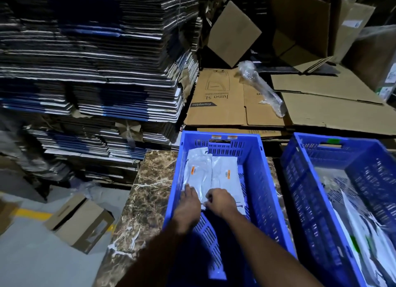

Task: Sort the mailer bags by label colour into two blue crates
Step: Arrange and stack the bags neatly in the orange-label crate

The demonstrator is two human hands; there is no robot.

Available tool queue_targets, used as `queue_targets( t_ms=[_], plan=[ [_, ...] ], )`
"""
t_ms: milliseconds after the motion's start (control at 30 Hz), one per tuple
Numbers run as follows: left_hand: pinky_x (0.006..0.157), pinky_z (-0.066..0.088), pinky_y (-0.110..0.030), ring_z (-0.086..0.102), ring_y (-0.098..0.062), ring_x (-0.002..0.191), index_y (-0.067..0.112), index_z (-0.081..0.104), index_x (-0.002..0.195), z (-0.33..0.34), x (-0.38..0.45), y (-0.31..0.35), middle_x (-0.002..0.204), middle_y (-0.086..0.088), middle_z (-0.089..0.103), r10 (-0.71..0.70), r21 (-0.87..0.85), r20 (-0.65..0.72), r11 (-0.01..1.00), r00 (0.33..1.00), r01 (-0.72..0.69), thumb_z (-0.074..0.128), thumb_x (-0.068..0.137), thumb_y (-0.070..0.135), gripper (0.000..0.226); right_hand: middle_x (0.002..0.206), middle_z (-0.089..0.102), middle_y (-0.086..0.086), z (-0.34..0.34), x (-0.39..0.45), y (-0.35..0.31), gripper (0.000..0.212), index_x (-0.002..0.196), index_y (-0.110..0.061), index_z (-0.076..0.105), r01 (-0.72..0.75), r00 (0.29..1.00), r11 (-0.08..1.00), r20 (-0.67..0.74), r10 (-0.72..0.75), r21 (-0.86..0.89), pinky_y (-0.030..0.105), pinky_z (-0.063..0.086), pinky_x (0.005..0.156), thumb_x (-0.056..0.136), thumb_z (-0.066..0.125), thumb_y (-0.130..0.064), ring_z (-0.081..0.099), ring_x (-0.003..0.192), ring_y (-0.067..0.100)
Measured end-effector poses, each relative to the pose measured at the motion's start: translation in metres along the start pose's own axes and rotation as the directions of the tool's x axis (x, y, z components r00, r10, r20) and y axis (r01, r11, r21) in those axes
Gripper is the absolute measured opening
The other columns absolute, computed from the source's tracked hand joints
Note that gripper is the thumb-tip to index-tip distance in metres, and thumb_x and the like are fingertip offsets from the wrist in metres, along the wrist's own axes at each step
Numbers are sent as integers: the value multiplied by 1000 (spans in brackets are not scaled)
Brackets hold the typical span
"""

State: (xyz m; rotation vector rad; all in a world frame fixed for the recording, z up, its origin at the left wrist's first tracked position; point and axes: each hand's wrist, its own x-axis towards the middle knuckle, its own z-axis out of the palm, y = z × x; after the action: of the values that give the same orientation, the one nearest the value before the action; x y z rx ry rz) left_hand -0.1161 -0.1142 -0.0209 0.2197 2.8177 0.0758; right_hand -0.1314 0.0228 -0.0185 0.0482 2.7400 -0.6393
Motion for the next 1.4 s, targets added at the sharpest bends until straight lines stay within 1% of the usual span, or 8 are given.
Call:
queue_targets(
  t_ms=[333,433,500,633,833,1000,1133,1400],
  plan=[
    [120,11,-39,3,-40,149,-5,-5,151,8,11,1,157,-28,-17,17,-68,72,998,997,-12,42,92,2,76,69,69,-4,3,10,11,21,70,-22,67,-125,988,910,-33,150,394,33,56,70,73,53,-38,65,71,17],
    [109,36,-48,27,-42,144,-5,23,149,18,12,1,156,-19,-5,109,-85,-103,989,989,-118,35,90,6,62,68,68,-1,3,14,12,36,69,-16,63,-135,987,870,-13,160,475,33,52,73,85,56,-47,64,71,17],
    [102,43,-47,35,-34,142,3,33,149,19,13,-1,160,-13,12,107,-115,-144,986,984,-124,29,89,15,61,68,68,-3,6,19,16,32,67,-18,61,-117,989,876,-25,145,468,33,53,74,85,58,-44,64,72,16],
    [116,20,-39,4,-21,151,17,3,156,14,15,0,165,-1,-6,123,-36,-54,992,991,-125,1,89,35,70,69,65,2,-1,24,19,23,64,-14,60,-178,974,950,182,134,255,33,52,68,65,58,-37,64,75,25],
    [96,48,-46,45,-30,137,10,46,143,5,21,7,152,-12,41,123,-51,-137,990,983,-131,30,78,31,71,132,52,12,-9,25,43,43,128,-20,57,-112,896,994,-432,103,5,42,47,90,89,53,-39,49,121,33],
    [76,55,-41,52,-29,130,20,51,141,8,37,13,150,-8,45,116,15,-71,993,991,-116,47,76,30,66,165,-12,1,4,44,52,66,156,-36,0,-69,997,995,-22,68,-77,57,18,117,101,33,-50,-2,150,34],
    [68,56,-41,55,-34,127,17,54,138,16,45,17,146,-15,49,27,33,-95,999,995,-24,82,60,31,84,165,-3,3,-10,45,45,56,155,-34,14,-32,983,997,-183,19,-68,56,17,116,102,29,-46,2,149,34],
    [103,39,-55,33,-34,143,22,43,145,6,30,12,157,-15,31,124,36,-206,992,971,-120,72,71,40,81,164,12,9,-33,50,32,60,155,-22,23,6,950,998,-312,-26,-65,49,19,121,99,44,-32,10,151,31]
  ],
)
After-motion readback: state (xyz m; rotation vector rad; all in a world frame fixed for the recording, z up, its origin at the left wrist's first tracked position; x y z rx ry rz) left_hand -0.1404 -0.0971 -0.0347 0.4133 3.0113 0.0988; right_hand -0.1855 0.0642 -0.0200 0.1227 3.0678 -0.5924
